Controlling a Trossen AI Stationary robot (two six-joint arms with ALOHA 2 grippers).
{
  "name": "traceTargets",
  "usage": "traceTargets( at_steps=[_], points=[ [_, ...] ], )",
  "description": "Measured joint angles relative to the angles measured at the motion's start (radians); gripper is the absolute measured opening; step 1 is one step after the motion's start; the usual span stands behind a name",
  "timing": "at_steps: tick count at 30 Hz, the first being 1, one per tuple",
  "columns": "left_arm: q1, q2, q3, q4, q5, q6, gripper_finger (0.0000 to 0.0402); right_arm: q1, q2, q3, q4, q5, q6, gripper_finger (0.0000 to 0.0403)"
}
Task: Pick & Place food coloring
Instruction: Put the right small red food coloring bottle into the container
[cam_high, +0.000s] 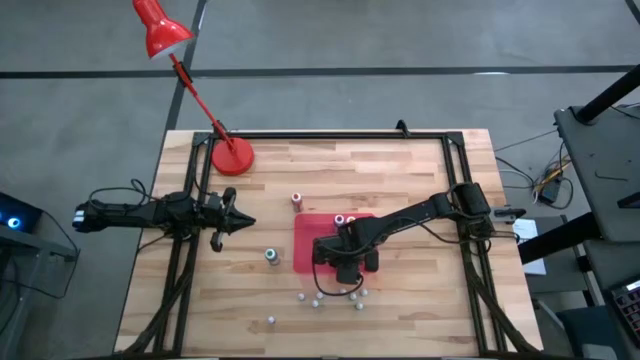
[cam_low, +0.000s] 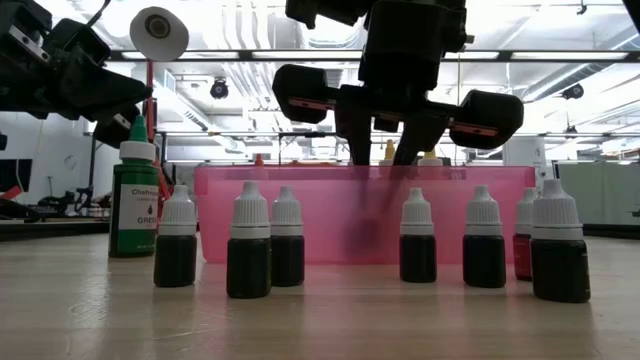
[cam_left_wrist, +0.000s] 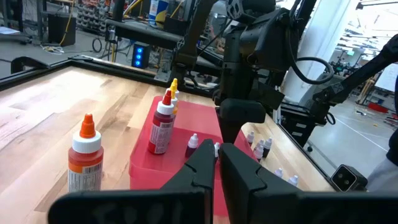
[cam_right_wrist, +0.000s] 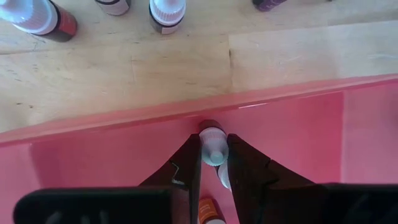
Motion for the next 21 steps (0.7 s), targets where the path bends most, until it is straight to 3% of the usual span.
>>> traceTargets(
  at_steps=[21],
  points=[
    [0.0, 0.0, 0.0, 0.0, 0.0, 0.0, 0.0, -0.002, 0.0, 0.0, 0.005, 0.0, 0.004, 0.0117]
  ],
)
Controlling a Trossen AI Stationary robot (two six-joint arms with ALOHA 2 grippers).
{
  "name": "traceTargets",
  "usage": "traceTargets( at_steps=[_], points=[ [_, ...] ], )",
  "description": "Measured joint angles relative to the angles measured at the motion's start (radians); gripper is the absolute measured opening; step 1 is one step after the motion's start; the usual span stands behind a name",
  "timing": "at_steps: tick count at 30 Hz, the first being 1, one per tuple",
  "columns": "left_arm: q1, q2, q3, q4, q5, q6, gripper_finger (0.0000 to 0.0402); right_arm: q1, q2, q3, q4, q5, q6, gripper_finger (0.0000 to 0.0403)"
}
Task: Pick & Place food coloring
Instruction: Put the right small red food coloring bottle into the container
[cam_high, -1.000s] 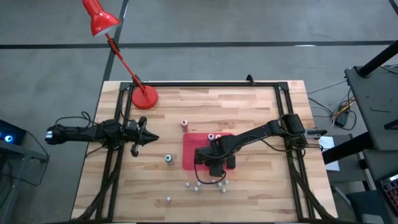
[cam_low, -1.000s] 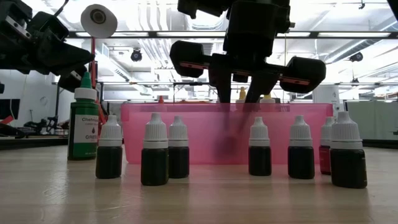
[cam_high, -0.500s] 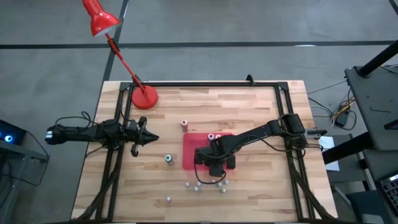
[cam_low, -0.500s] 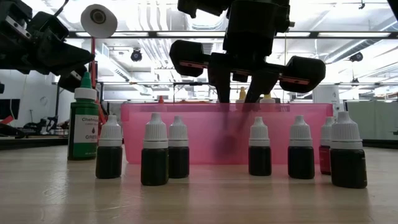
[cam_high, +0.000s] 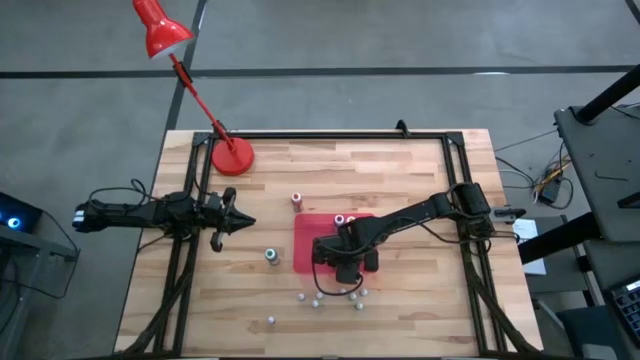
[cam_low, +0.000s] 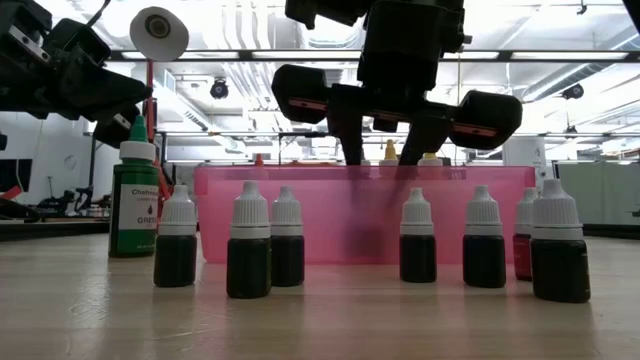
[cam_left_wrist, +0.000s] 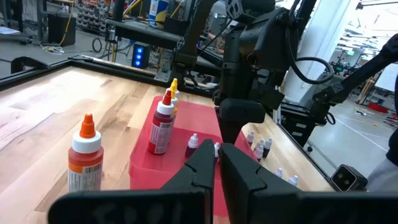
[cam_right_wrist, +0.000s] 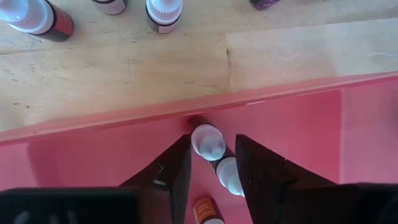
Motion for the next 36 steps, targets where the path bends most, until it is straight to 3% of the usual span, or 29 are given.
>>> traceTargets(
  at_steps=[13, 23, 32, 36],
  points=[
    [0.0, 0.0, 0.0, 0.0, 0.0, 0.0, 0.0, 0.0, -0.024, 0.0, -0.01, 0.002, 0.09, 0.0107],
    [0.0, 0.0, 0.0, 0.0, 0.0, 0.0, 0.0, -0.001, -0.117, -0.002, -0.08, 0.004, 0.167, 0.0116],
    [0.0, 0.003, 0.0, 0.0, 0.0, 0.0, 0.0, 0.017, -0.214, -0.004, -0.11, 0.005, 0.596, 0.0116],
    [0.0, 0.003, 0.0, -0.001, 0.0, 0.0, 0.0, 0.043, -0.251, -0.004, -0.132, 0.004, 0.675, 0.0114]
  ],
)
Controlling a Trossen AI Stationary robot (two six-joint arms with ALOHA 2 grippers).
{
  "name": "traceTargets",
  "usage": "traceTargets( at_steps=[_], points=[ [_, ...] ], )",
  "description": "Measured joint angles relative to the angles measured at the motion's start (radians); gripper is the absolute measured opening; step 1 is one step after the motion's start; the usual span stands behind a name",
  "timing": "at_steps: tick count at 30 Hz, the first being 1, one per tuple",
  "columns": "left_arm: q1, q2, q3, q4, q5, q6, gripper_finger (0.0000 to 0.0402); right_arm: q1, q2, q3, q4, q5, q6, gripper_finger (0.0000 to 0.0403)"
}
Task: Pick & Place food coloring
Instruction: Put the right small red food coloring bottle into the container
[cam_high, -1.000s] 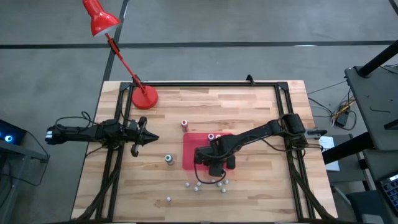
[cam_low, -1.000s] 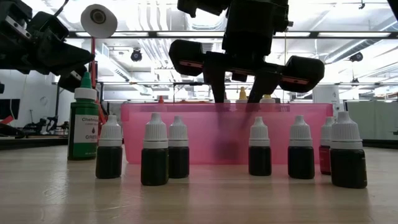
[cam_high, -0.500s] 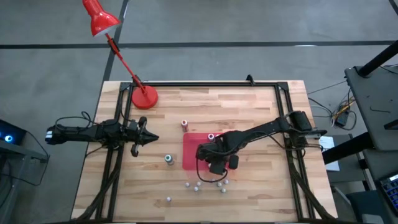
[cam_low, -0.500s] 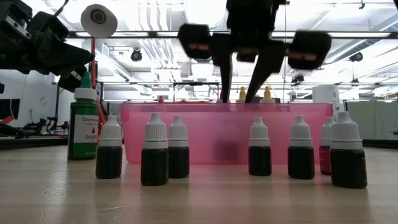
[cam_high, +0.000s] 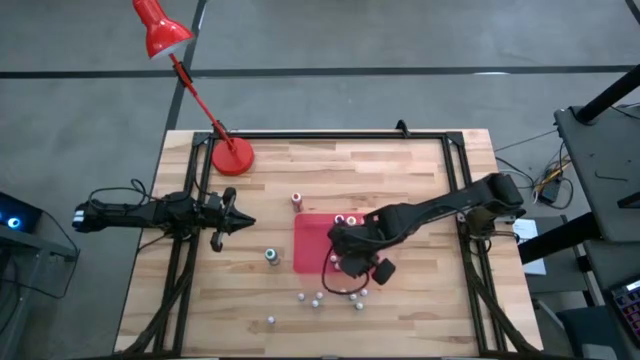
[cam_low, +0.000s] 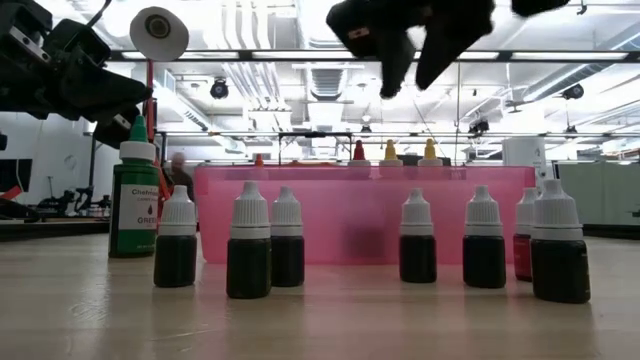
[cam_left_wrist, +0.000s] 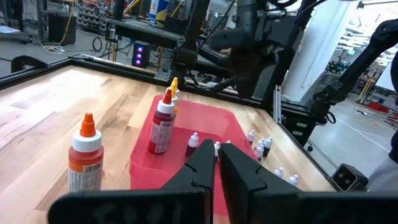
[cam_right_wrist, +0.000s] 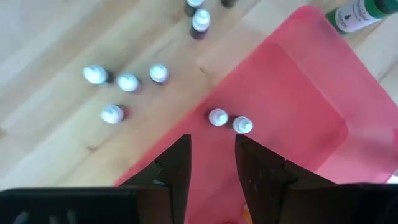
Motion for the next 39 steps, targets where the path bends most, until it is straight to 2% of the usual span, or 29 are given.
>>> traceTargets(
  at_steps=[13, 22, 29, 39],
  points=[
    [0.0, 0.0, 0.0, -0.001, 0.0, 0.0, 0.0, 0.14, -0.058, -0.003, -0.021, 0.004, 0.181, 0.0126],
    [0.0, 0.0, 0.0, -0.001, 0.0, 0.0, 0.0, 0.192, -0.048, -0.006, -0.019, 0.007, 0.223, 0.0123],
    [0.0, 0.0, 0.0, -0.001, 0.0, 0.0, 0.0, 0.224, 0.01, -0.009, -0.018, 0.005, 0.276, 0.0123],
    [0.0, 0.001, 0.0, 0.0, 0.0, 0.0, 0.0, 0.23, 0.08, -0.009, -0.023, 0.005, 0.233, 0.0123]
  ],
)
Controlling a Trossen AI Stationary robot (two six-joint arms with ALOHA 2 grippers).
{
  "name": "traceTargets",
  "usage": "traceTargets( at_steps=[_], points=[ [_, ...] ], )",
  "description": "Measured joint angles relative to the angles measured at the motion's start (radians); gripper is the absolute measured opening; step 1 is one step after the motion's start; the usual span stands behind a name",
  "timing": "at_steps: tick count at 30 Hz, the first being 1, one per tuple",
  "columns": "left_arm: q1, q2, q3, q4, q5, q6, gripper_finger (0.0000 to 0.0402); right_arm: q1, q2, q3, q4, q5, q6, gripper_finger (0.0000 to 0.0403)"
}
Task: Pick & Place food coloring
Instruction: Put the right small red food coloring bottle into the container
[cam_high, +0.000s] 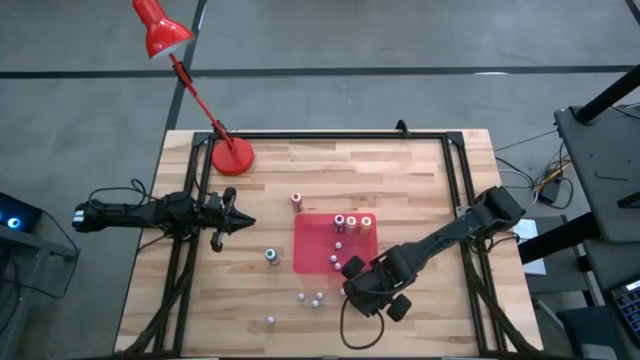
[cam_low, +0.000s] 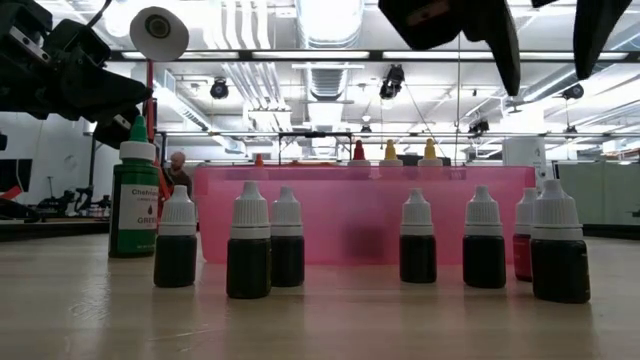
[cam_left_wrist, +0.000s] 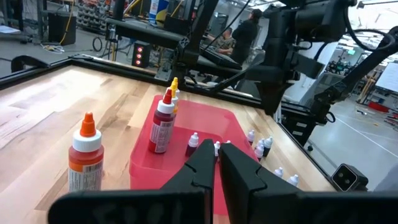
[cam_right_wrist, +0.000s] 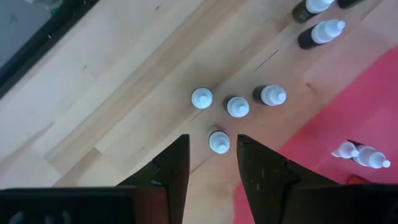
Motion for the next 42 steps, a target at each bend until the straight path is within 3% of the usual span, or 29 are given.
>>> traceTargets(
  at_steps=[26, 42],
  points=[
    [0.0, 0.0, 0.0, 0.0, 0.0, 0.0, 0.0, -0.009, 0.005, -0.11, 0.067, 0.002, -0.096, 0.0125],
    [0.0, 0.0, 0.0, 0.001, 0.0, 0.0, 0.0, -0.02, 0.005, -0.155, 0.126, 0.005, -0.108, 0.0199]
  ],
)
